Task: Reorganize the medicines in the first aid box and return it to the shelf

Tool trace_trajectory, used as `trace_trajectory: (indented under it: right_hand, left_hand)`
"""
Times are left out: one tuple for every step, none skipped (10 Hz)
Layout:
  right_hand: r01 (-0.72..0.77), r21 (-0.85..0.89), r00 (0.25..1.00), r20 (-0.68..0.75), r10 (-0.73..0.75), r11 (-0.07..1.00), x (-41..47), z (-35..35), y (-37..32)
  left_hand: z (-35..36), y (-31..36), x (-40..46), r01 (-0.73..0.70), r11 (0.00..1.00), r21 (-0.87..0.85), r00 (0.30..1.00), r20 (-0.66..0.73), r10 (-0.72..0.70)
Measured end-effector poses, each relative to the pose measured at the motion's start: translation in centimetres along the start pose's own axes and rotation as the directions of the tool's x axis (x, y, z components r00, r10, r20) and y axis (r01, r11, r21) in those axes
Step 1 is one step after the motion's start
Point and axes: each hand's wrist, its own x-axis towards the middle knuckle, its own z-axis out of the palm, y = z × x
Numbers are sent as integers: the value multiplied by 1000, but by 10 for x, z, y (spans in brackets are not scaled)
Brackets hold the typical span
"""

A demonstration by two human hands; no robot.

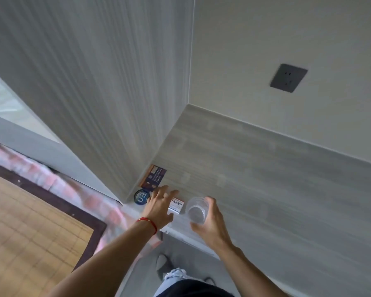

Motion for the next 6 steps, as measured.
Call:
trace_trajectory:
  right_hand:
    - [27, -37, 1000, 13, -26, 999, 6, 1, -3]
    - [35, -41, 998, 44, -33, 999, 10, -2, -3]
    - [31, -48, 998, 51, -28, 998, 10, -2, -1]
    - [20, -31, 998, 60, -18, 999, 10, 1, 4]
    - [-4, 4, 997, 80, 4, 1000, 6, -2, 9]
    - [-11, 101, 999, 40, 7, 995, 0, -6, 17]
  left_hand:
    - [4, -7, 2, 21, 999, -30, 1000, 8, -20]
    - [7, -13, 2, 20, 998, -67, 1000, 2, -20]
    - [8, -17, 4, 20, 993, -119, 1000, -9, -21]
    - [12, -22, 5, 29, 989, -142, 1000, -5, -30]
    - [8, -23, 3, 31, 989, -148, 999, 18, -29]
    - [7, -26, 2, -4, 994, -111, 1000, -4, 4]
